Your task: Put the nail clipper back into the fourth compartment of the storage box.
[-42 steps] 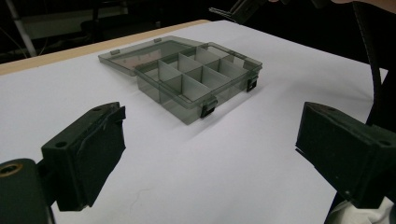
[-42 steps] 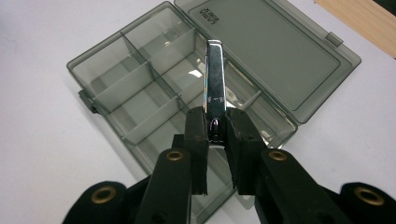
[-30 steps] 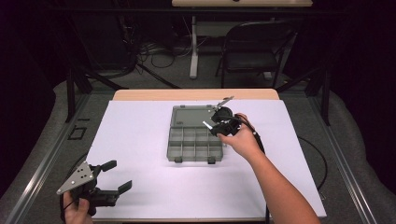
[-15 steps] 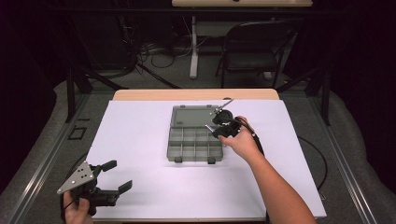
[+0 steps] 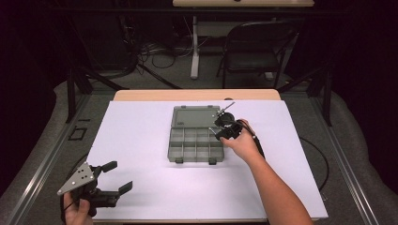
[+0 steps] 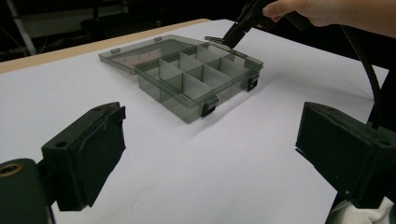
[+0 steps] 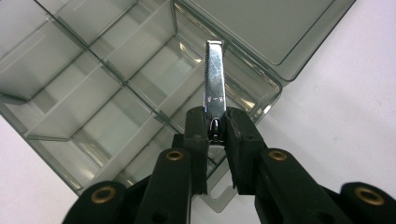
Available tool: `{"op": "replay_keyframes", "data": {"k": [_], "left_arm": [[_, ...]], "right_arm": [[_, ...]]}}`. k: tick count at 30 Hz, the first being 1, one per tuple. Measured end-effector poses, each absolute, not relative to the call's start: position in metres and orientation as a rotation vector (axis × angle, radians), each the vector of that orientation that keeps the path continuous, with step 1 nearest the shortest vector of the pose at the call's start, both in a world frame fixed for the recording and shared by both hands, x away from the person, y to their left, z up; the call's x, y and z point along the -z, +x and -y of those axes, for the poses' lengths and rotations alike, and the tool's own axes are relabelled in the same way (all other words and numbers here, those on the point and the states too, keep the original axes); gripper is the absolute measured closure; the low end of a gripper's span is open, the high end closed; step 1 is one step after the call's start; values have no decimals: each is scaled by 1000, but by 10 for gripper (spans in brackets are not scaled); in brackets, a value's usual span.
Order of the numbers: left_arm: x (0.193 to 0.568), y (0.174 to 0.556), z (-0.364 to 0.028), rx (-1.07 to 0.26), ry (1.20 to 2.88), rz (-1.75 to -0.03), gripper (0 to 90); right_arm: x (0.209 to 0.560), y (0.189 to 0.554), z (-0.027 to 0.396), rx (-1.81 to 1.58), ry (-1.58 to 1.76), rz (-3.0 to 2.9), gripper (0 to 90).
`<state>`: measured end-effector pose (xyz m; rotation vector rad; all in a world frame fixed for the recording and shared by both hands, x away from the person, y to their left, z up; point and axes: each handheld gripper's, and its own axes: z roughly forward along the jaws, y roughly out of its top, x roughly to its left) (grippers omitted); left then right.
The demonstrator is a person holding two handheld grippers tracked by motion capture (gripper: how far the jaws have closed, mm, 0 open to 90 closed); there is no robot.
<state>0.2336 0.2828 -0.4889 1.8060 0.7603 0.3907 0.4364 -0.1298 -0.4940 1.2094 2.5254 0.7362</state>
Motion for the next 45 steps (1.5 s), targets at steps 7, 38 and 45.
{"op": "replay_keyframes", "data": {"k": [7,38,45], "left_arm": [[489,234,-282,-390,1804,-760,76],[489,234,-283,-391,1802,-757,76],[489,234,-283,-392,1804,-758,77]], "right_arm": [[493,436,131,-674,1230,-2539,793],[500,439,128,-716,1261,-2495,686],[500,438,126,-790,1240,-2441,536]]}}
